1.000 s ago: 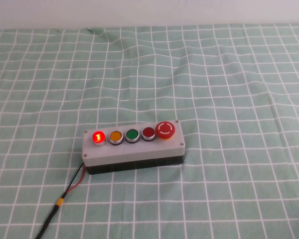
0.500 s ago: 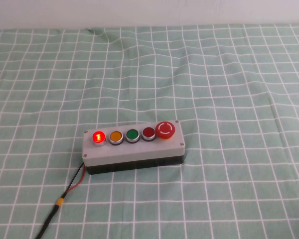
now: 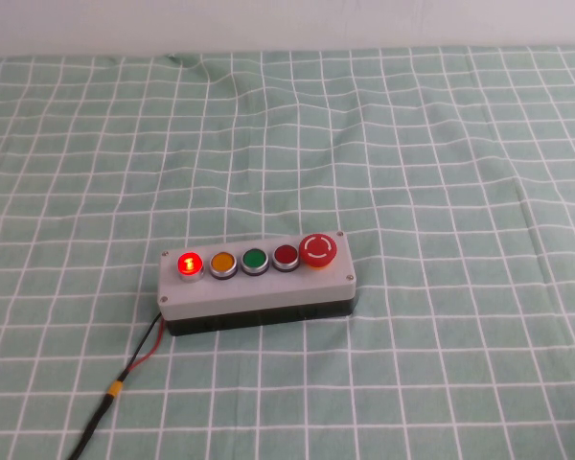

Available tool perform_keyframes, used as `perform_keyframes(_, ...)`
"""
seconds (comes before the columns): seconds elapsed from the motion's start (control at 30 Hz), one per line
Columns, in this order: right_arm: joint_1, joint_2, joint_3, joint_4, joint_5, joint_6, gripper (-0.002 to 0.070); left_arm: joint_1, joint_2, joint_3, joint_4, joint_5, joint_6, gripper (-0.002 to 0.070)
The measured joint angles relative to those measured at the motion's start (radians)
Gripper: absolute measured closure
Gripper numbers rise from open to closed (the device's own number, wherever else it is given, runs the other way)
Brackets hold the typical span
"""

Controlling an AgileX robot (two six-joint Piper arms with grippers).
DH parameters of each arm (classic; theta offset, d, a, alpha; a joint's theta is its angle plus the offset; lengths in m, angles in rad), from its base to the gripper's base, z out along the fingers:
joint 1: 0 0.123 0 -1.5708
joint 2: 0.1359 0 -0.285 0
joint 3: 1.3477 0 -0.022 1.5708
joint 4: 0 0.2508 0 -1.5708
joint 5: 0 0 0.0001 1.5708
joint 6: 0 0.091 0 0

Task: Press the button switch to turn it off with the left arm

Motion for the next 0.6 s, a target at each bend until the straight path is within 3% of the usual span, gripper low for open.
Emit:
perform_keyframes(0.3, 0.000, 0.000, 0.000, 0.000, 0.000, 0.000, 0.0694, 0.000, 0.182, -0.009, -0.027, 0.073, 0.001, 0.0677)
perform_keyframes(0.6, 0.000, 0.000, 0.000, 0.000, 0.000, 0.000, 0.0694, 0.000, 0.494, -0.218, -0.045, 0.430, 0.053, 0.0677)
